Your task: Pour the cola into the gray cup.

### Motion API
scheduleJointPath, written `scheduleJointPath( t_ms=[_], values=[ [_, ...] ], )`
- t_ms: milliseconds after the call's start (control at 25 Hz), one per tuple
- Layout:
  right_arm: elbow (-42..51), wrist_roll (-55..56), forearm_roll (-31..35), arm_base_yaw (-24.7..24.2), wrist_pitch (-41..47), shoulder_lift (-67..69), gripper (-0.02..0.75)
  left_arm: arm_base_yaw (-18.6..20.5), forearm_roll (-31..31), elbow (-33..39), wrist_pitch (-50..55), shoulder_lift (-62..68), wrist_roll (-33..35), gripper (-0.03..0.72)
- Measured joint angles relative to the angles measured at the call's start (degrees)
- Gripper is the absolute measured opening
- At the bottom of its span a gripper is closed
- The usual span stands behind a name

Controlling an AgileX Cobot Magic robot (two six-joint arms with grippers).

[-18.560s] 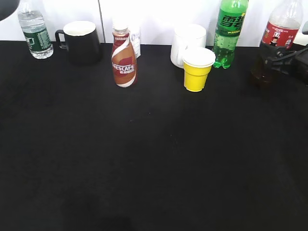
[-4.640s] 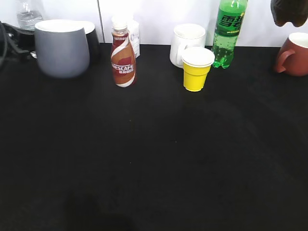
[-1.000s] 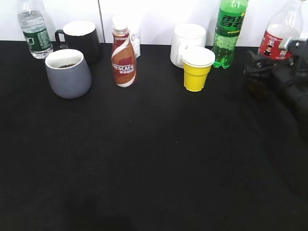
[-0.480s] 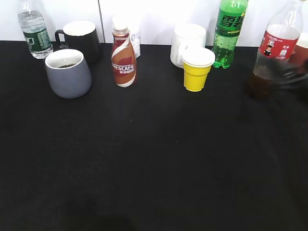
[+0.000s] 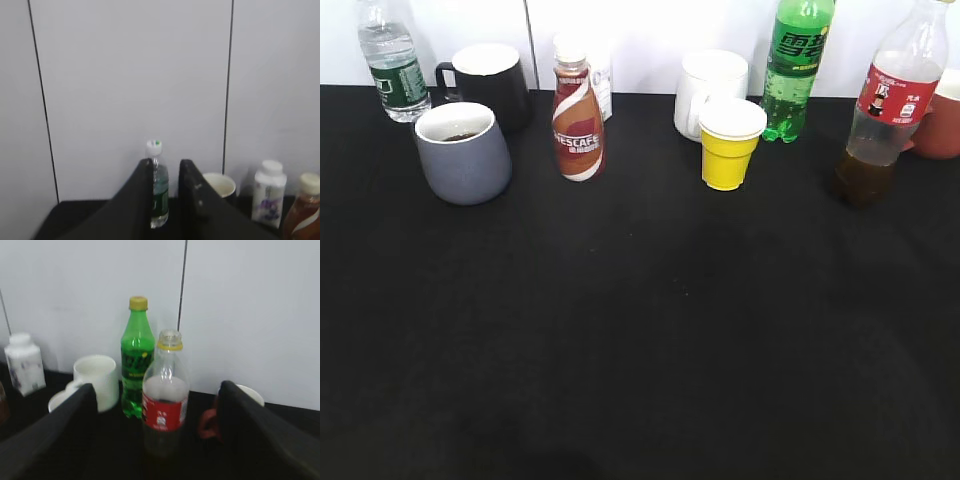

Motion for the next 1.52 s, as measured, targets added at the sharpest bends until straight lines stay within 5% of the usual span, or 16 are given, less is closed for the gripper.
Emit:
scheduleJointPath(
  t_ms=[240, 400, 520, 640, 840, 1000, 1200, 1360, 1520],
  values=[
    [0.0, -0.5, -6.9, 0.0, 6.3, -5.7, 0.566, -0.9, 1.9, 0.1, -21.8, -0.1, -4.2, 0.104],
    [-1.5, 2.3, -3.1, 0.0, 18.5, -12.1, 0.566, -0.9, 1.9, 0.1, -15.3, -2.0, -12.4, 0.089],
    [-1.9, 6.6, -2.8, 0.0, 33.6, -21.3, 0.566, -0.9, 1.9, 0.1, -8.8, -2.0, -13.2, -0.007],
    [-6.6, 7.7, -2.8, 0.0, 48.3, -30.9, 0.566, -0.9, 1.4, 0.1, -6.9, -2.0, -11.7, -0.007],
    [-7.0, 7.7, -3.5, 0.0, 63.1, -39.0, 0.566, -0.9, -18.9, 3.0, -7.1, -2.0, -1.8, -0.007],
    [-1.5, 7.7, -3.6, 0.0, 65.9, -39.0, 0.566, -0.9, -21.9, 5.3, -13.8, -3.3, 4.0, -0.007],
    [-1.5, 7.7, -3.7, 0.0, 65.9, -39.1, 0.566, -0.9, -4.6, 5.3, -22.4, -3.7, 5.0, -0.007],
    [-1.5, 7.7, -3.7, 0.0, 65.9, -39.1, 0.566, -0.9, -31.0, 6.4, -18.4, -3.7, 5.8, -0.007],
    [-1.5, 7.7, -3.7, 0.0, 65.9, -39.1, 0.566, -0.9, -28.4, 6.4, -18.3, -3.7, 6.0, -0.007]
  ],
)
